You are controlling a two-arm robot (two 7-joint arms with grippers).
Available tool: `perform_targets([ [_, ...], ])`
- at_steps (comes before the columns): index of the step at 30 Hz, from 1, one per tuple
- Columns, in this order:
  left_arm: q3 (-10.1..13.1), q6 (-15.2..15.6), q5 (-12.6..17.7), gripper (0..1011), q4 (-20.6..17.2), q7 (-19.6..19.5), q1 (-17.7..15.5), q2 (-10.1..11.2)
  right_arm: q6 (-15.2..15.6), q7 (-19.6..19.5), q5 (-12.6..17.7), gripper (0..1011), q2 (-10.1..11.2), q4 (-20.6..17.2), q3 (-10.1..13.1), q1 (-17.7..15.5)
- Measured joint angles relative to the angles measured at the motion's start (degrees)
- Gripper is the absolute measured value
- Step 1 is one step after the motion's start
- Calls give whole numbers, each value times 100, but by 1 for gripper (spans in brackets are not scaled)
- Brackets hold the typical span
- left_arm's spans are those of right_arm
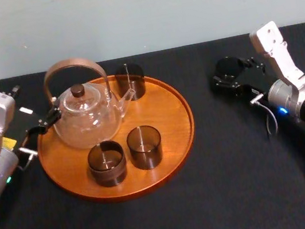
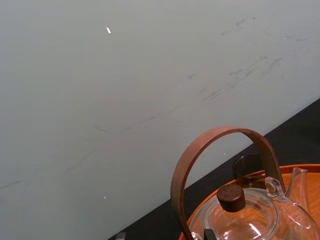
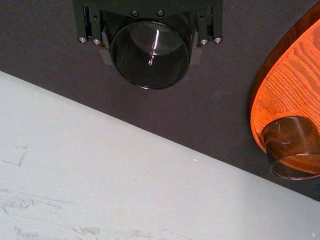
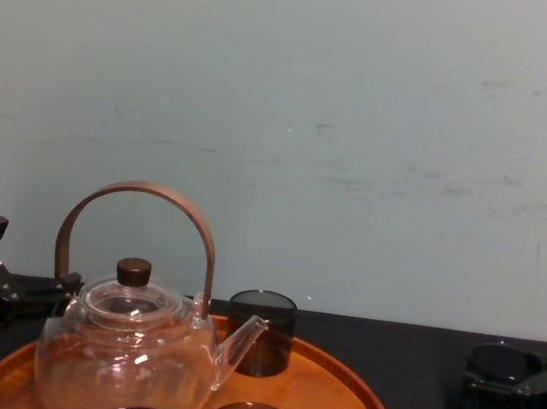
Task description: Pick up the glass from the table and place it on the tray.
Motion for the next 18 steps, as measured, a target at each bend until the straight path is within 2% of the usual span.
perform_targets([
  [8, 0, 0, 0, 1010, 0, 0, 0, 0, -26, 27, 14, 927, 19, -21, 3, -18],
  [18, 0, 0, 0, 1010, 0, 0, 0, 0, 79, 20, 10, 927, 84, -366, -9, -154],
])
